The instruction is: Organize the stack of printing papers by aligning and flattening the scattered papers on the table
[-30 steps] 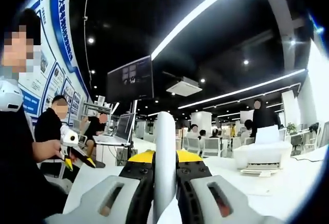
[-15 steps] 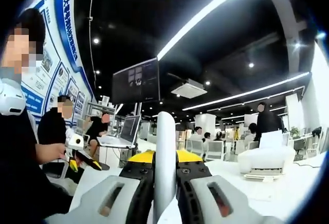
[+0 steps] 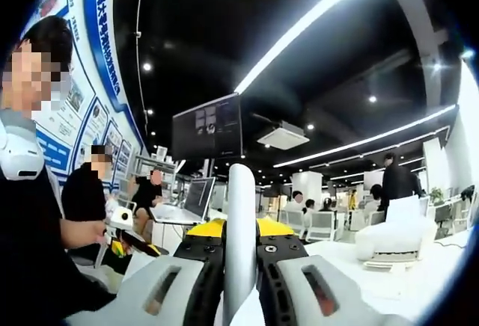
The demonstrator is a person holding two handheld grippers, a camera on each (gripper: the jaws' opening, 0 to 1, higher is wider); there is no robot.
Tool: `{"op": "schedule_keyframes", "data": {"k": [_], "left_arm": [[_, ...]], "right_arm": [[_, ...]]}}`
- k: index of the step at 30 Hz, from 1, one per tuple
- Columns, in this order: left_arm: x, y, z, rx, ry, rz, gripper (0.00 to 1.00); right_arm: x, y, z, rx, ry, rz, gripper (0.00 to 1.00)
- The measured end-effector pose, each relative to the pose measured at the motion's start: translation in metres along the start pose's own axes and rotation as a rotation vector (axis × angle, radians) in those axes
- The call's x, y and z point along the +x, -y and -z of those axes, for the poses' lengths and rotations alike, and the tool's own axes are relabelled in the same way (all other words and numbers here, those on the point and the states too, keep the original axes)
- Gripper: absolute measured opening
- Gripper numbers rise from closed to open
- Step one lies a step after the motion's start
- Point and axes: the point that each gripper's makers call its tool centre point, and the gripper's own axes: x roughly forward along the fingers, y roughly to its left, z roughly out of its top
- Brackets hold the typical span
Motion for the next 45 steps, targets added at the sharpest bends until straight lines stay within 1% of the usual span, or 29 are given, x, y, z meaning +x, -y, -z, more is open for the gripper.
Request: {"op": "schedule_keyframes", "data": {"k": [5,13,24,29,33,35,38,40,45], "left_arm": [[0.002,0.003,-0.001,0.010,0.008,0.007,0.72],[0.002,0.009,-0.011,0.008,0.063,0.028,0.72],[0.005,0.010,-0.009,-0.001,0.079,0.046,0.72],[0.008,0.012,-0.010,-0.009,0.095,0.065,0.72],[0.011,0.016,-0.010,-0.006,0.101,0.083,0.72],[0.013,0.019,-0.011,0.006,0.107,0.099,0.70],[0.015,0.021,-0.015,0.007,0.115,0.110,0.68],[0.017,0.022,-0.017,0.007,0.119,0.115,0.68],[0.021,0.023,-0.019,0.007,0.121,0.127,0.68]], "right_arm": [[0.000,-0.010,-0.011,-0.007,0.019,-0.022,0.09],[0.003,-0.024,-0.025,-0.003,0.043,-0.054,0.09],[0.018,-0.043,-0.031,-0.003,0.016,-0.090,0.09],[0.026,-0.056,-0.039,0.000,0.030,-0.120,0.09],[0.035,-0.066,-0.040,0.003,0.029,-0.147,0.09],[0.039,-0.070,-0.039,0.003,0.023,-0.159,0.09],[0.045,-0.073,-0.036,0.002,0.013,-0.168,0.08],[0.049,-0.077,-0.033,0.016,0.000,-0.180,0.08],[0.053,-0.088,-0.037,0.034,0.016,-0.207,0.08]]}}
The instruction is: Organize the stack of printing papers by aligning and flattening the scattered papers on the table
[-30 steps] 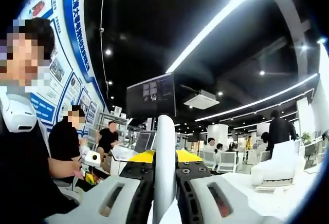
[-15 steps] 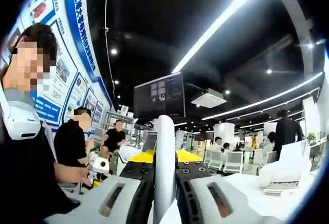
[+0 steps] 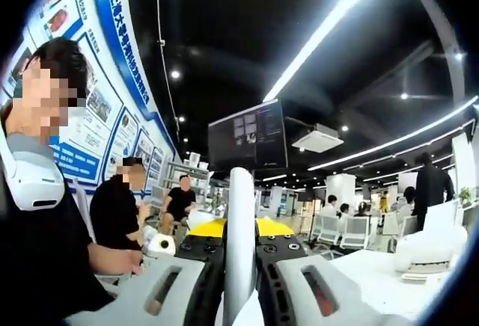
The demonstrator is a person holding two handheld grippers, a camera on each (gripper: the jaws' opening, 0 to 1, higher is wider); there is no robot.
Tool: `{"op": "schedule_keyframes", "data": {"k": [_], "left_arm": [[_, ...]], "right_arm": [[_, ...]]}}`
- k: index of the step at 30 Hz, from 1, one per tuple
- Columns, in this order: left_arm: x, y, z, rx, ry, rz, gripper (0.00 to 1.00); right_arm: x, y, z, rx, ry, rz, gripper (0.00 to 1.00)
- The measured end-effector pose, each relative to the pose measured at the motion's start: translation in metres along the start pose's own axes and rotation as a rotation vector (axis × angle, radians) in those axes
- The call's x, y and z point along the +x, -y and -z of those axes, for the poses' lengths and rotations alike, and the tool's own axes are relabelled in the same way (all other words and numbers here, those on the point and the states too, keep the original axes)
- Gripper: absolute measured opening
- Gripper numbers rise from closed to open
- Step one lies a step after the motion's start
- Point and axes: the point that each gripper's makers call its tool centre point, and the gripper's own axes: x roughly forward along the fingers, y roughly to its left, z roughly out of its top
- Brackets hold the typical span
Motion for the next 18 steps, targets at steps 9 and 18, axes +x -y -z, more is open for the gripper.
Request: {"op": "schedule_keyframes", "data": {"k": [9,18], "left_arm": [[0.007,0.003,-0.002,0.001,0.003,0.025,0.68],[0.011,0.011,-0.007,0.011,0.017,0.056,0.68]], "right_arm": [[0.013,-0.022,-0.004,0.029,0.007,-0.063,0.08],[0.026,-0.032,-0.003,0.048,0.004,-0.105,0.08]]}}
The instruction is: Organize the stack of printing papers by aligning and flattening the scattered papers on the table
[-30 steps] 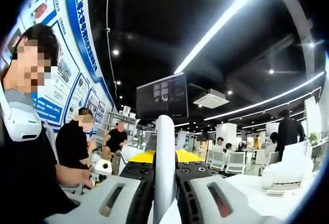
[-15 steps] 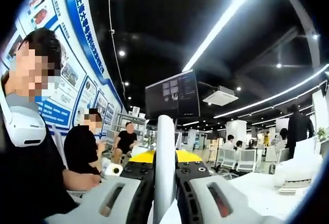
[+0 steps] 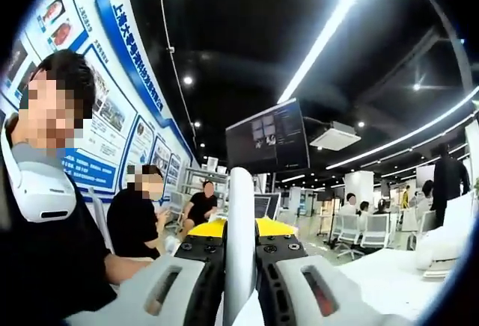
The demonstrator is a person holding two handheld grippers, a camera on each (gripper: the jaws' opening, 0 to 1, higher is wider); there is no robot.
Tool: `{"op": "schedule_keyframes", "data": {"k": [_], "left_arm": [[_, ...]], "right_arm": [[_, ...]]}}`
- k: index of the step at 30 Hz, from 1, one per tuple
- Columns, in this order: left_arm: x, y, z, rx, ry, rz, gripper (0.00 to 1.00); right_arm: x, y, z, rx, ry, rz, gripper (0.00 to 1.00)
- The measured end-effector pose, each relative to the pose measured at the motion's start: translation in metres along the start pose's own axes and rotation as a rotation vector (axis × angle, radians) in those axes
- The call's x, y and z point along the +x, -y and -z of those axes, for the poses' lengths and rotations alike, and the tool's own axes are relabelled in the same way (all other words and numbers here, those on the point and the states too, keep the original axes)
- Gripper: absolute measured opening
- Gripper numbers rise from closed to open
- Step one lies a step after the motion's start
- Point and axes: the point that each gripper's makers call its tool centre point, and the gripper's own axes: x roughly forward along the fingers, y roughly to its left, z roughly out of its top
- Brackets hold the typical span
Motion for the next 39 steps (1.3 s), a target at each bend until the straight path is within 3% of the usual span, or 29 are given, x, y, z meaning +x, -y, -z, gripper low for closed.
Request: {"op": "schedule_keyframes", "data": {"k": [4,9,18,22,39], "left_arm": [[0.001,0.005,-0.002,0.013,0.009,0.021,0.68],[0.005,0.022,-0.009,0.029,0.061,0.089,0.70],[0.007,0.026,-0.016,0.030,0.093,0.115,0.70],[0.005,0.027,-0.019,0.004,0.124,0.132,0.64],[0.004,0.030,-0.022,0.030,0.140,0.154,0.48]], "right_arm": [[0.007,-0.006,0.002,0.013,0.001,-0.024,0.08],[0.017,-0.015,0.008,0.034,-0.003,-0.054,0.08],[0.028,-0.024,0.021,0.069,-0.022,-0.090,0.08],[0.033,-0.028,0.026,0.091,-0.025,-0.105,0.08],[0.048,-0.050,0.033,0.134,-0.023,-0.165,0.08]]}}
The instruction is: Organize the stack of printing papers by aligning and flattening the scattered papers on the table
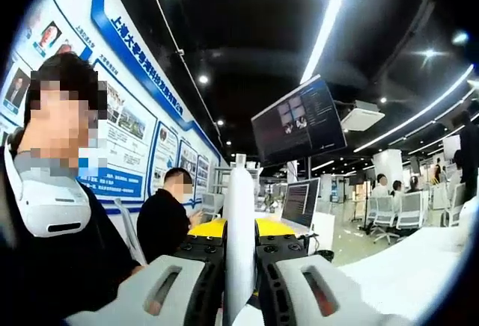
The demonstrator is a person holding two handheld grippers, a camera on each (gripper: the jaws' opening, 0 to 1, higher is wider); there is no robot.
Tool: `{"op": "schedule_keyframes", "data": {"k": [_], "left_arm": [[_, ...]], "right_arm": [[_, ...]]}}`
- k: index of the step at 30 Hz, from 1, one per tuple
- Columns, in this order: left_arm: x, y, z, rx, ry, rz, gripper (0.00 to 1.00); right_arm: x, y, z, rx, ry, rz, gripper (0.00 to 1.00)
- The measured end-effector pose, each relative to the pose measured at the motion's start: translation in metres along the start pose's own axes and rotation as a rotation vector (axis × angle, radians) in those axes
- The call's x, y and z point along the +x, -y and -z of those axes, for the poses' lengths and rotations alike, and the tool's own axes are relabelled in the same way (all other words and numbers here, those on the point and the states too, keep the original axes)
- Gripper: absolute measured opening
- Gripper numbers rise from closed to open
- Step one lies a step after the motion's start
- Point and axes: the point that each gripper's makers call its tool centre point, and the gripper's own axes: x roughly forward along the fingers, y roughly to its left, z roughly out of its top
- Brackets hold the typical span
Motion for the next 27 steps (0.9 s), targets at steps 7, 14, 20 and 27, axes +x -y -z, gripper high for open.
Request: {"op": "schedule_keyframes", "data": {"k": [7,14,20,27], "left_arm": [[0.004,0.005,0.003,0.014,-0.011,0.018,0.42],[0.006,0.010,0.003,0.035,-0.021,0.043,0.30],[0.005,0.014,0.005,0.037,-0.032,0.069,0.15],[0.003,0.016,0.007,0.015,-0.044,0.089,0.06]], "right_arm": [[0.006,-0.008,0.006,0.017,-0.002,-0.018,0.08],[0.006,-0.004,0.015,0.040,-0.012,-0.019,0.08],[0.006,-0.002,0.021,0.047,-0.024,-0.014,0.09],[0.000,0.007,0.024,0.052,-0.021,0.011,0.10]]}}
